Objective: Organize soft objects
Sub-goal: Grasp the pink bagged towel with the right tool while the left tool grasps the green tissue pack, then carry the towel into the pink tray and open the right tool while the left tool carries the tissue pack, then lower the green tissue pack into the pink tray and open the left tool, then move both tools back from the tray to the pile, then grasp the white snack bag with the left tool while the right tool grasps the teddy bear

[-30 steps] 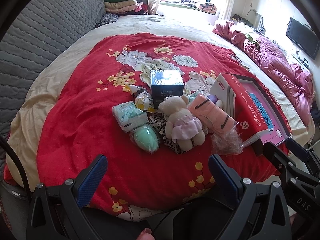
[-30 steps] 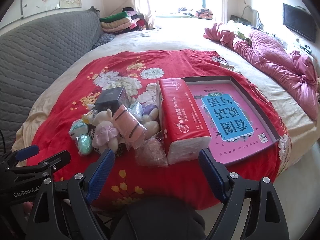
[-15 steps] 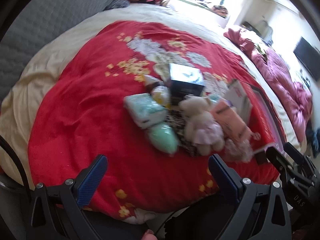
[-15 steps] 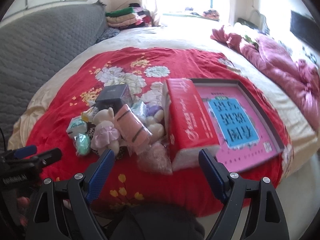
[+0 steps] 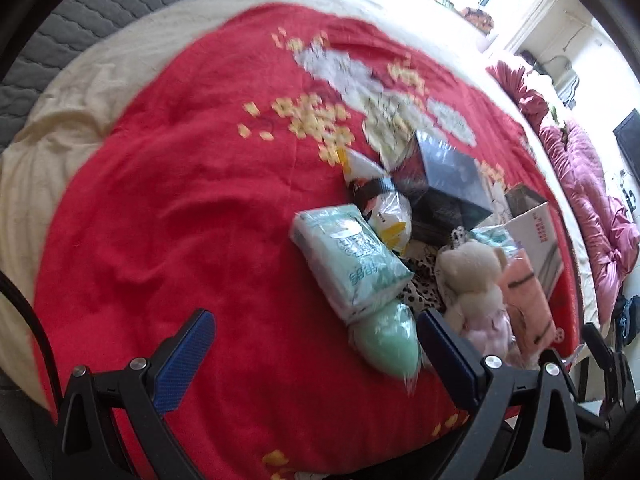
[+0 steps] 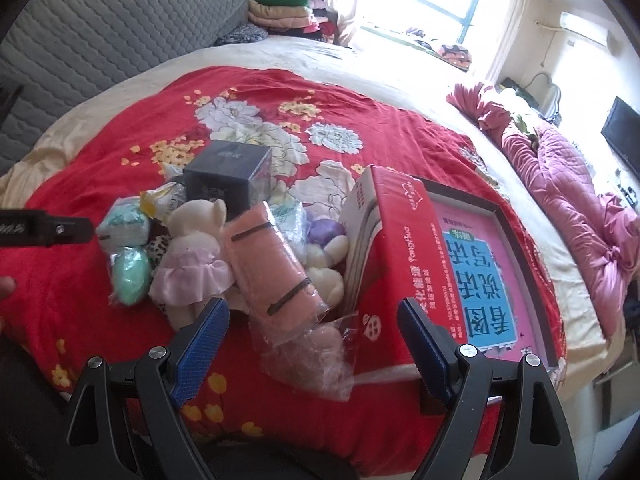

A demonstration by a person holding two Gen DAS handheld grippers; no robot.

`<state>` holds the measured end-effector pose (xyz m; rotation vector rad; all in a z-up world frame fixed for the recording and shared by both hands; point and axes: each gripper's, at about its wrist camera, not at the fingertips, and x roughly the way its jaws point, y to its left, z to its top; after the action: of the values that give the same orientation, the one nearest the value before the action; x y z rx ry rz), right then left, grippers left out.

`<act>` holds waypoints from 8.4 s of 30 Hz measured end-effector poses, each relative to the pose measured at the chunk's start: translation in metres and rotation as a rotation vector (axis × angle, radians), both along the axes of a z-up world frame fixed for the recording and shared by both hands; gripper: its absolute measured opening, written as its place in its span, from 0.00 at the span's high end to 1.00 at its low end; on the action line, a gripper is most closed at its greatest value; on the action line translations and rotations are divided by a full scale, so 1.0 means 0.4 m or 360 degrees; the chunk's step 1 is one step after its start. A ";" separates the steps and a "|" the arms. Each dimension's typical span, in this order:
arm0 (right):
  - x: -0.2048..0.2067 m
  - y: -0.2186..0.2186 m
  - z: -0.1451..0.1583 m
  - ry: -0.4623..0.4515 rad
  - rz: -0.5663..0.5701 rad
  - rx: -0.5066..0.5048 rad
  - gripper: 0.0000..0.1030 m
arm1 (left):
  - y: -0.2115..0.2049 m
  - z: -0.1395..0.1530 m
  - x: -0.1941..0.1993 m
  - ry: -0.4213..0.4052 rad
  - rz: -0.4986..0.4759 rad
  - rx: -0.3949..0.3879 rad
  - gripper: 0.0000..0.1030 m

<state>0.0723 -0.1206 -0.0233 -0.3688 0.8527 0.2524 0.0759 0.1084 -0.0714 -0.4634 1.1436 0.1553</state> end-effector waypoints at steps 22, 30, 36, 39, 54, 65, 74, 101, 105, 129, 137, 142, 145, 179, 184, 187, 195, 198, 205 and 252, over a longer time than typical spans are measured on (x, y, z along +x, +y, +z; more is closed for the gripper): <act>0.078 0.099 -0.109 0.0072 0.0165 -0.0329 0.44 | -0.009 -0.085 0.109 0.0097 0.0023 -0.0124 0.23; 0.088 0.037 -0.080 0.0112 0.0088 -0.0070 0.54 | -0.007 -0.082 0.106 0.0039 -0.0014 -0.0173 0.46; 0.089 -0.038 -0.049 0.0205 -0.0024 0.0261 0.54 | 0.015 -0.074 0.082 -0.0019 0.0023 -0.0175 0.49; 0.078 -0.052 -0.023 0.0167 -0.0038 0.0336 0.54 | 0.021 -0.060 0.069 -0.0048 0.0037 -0.0146 0.50; 0.040 -0.147 0.096 0.0054 -0.0141 0.0528 0.54 | -0.153 0.163 0.013 -0.0310 -0.0246 0.0018 0.50; 0.029 -0.431 0.157 -0.0072 -0.0529 0.0602 0.54 | -0.461 0.251 0.039 -0.0359 -0.0651 0.0084 0.50; 0.034 -0.645 0.145 -0.0070 -0.0776 0.0674 0.54 | -0.710 0.247 0.088 -0.0301 -0.0969 0.0128 0.50; 0.191 -0.786 -0.082 0.0263 -0.0904 0.0645 0.54 | -1.029 0.039 0.251 0.0139 -0.1461 0.0345 0.50; 0.206 -0.789 -0.098 0.0288 -0.0898 0.0626 0.54 | -1.039 0.022 0.252 0.0171 -0.1478 0.0317 0.50; 0.188 -0.820 -0.095 0.0275 -0.0997 0.0646 0.46 | -1.056 0.004 0.245 0.0181 -0.1509 0.0380 0.48; 0.175 -0.830 -0.078 0.0251 -0.1024 0.0649 0.45 | -1.047 0.009 0.241 0.0168 -0.1502 0.0367 0.46; 0.166 -0.837 -0.063 0.0224 -0.1041 0.0656 0.45 | -1.039 0.020 0.235 0.0141 -0.1485 0.0330 0.43; 0.162 -0.836 -0.056 0.0209 -0.1041 0.0655 0.43 | -1.034 0.025 0.230 0.0123 -0.1472 0.0328 0.39; 0.104 -0.735 0.083 -0.0025 -0.0942 0.0493 0.28 | -0.821 0.170 0.136 -0.0103 -0.1074 0.0320 0.24; 0.090 -0.687 0.112 -0.0056 -0.0881 0.0472 0.28 | -0.766 0.190 0.112 -0.0125 -0.1002 0.0317 0.24; 0.081 -0.652 0.131 -0.0083 -0.0839 0.0457 0.28 | -0.738 0.202 0.101 -0.0140 -0.0971 0.0305 0.24; 0.058 -0.565 0.177 -0.0124 -0.0731 0.0411 0.28 | -0.661 0.229 0.072 -0.0178 -0.0875 0.0316 0.24; 0.050 -0.531 0.190 -0.0138 -0.0695 0.0390 0.28 | -0.640 0.243 0.059 -0.0204 -0.0855 0.0303 0.24; 0.029 -0.464 0.220 -0.0159 -0.0607 0.0377 0.28 | -0.594 0.273 0.035 -0.0245 -0.0799 0.0317 0.24; -0.063 -0.016 0.189 -0.0024 0.0004 0.0366 0.28 | -0.004 0.193 -0.040 -0.0165 -0.0092 0.0241 0.24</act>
<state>0.0473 -0.1268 0.0521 -0.1569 0.7987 0.3462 0.0597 0.1067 0.0059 -0.3003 1.0340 0.1642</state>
